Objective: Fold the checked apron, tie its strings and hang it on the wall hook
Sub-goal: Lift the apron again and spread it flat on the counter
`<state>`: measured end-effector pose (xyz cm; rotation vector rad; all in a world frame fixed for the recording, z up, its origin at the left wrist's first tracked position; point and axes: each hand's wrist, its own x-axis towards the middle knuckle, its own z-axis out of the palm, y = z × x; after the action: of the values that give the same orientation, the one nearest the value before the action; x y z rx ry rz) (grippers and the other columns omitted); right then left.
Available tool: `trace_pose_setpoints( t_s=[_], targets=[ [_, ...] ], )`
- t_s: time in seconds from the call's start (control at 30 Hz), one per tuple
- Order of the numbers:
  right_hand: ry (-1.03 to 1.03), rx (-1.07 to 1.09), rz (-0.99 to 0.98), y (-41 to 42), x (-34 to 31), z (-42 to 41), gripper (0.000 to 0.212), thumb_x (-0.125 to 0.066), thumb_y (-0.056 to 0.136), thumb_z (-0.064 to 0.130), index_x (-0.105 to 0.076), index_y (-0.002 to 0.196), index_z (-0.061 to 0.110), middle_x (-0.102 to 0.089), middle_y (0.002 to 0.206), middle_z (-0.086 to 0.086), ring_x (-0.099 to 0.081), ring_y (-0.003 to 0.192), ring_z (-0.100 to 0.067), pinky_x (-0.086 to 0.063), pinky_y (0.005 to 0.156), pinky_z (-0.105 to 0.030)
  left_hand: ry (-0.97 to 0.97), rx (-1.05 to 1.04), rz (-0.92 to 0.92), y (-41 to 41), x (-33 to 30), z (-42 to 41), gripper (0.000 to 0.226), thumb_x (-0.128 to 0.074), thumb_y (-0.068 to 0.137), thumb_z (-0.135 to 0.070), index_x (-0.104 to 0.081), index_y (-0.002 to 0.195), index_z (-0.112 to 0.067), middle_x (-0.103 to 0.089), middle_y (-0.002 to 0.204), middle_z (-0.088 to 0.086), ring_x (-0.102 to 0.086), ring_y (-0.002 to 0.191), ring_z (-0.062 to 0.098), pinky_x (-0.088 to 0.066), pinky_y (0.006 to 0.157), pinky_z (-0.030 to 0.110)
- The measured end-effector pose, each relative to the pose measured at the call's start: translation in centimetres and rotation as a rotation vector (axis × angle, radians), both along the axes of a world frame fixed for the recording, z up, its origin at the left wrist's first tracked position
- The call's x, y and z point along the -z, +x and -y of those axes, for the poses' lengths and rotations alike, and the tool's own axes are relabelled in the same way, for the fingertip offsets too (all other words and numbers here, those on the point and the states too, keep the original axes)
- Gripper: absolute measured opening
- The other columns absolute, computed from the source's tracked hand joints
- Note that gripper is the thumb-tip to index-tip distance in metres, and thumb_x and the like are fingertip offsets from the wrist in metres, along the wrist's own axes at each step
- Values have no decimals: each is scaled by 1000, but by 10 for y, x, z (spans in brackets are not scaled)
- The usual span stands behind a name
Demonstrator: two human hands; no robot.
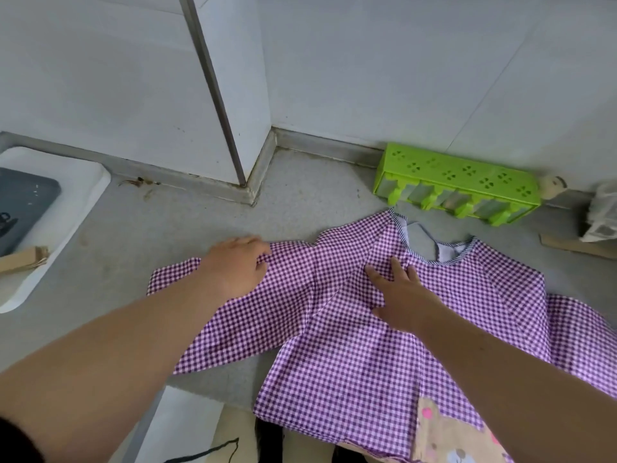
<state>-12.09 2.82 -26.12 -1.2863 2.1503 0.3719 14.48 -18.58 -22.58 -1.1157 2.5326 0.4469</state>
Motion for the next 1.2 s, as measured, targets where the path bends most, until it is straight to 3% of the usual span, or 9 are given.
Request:
trace_pose_setpoints(
  t_s=[0.13,0.3,0.43,0.5,0.63,0.77,0.97,1.13,1.2],
  targets=[
    [23,10,-8,1,0,2,94,-61,98,51,13,156,55,27,169,-5,15,156,-43,-32,115,-70,239,-142,-65,-42,7,-2,52,-33,111,-49,-30,162,-39,-46,163,0,-48,144,27,-37,121,51],
    [25,8,-2,-1,2,1,95,-61,97,53,14,155,57,30,168,-4,18,155,-43,-31,115,-71,84,245,31,-53,29,-23,69,-45,106,-52,-13,166,-43,-3,177,-2,-13,161,30,-17,129,55],
    [27,5,7,-6,3,1,96,-62,95,57,14,154,59,29,168,-3,17,154,-45,-28,116,-72,28,172,208,-38,46,-19,81,-31,103,-68,11,166,-39,17,175,5,5,162,32,-4,130,55],
    [24,10,12,-7,5,2,97,-63,93,59,14,153,61,29,168,-2,17,154,-44,-27,116,-73,-34,118,223,-19,43,-7,82,-29,101,-70,3,168,-34,4,177,8,-6,162,33,-8,130,55],
    [27,30,24,-6,7,5,99,-64,93,59,15,152,62,29,168,-2,18,154,-44,-23,118,-72,-128,-110,134,36,16,8,68,-42,99,-59,-38,158,-25,-48,159,7,-44,145,30,-30,125,47],
    [44,52,28,-11,8,3,99,-64,93,58,15,154,60,29,168,-4,19,153,-46,-17,120,-69,83,-334,281,94,6,29,68,-51,87,-55,-50,147,-24,-58,148,9,-57,132,31,-46,112,43],
    [47,48,12,-4,2,10,99,-63,94,56,13,157,54,24,169,-12,15,153,-49,-4,123,-62,326,-182,462,150,-9,39,35,-62,88,-41,-62,118,-25,-66,127,0,-61,112,19,-50,102,35],
    [57,51,-36,-6,7,14,97,-59,93,64,14,156,56,18,171,-12,8,155,-50,-14,124,-64,637,-536,98,170,-28,43,29,-69,95,-21,-62,122,-28,-68,122,1,-66,106,20,-56,84,36],
    [63,37,-58,-7,10,16,98,-58,92,66,16,155,57,17,171,-12,5,155,-49,-17,124,-64,676,-688,-71,174,-41,46,31,-69,99,-28,-60,129,-31,-67,126,-1,-65,112,22,-55,90,39]
  ],
)
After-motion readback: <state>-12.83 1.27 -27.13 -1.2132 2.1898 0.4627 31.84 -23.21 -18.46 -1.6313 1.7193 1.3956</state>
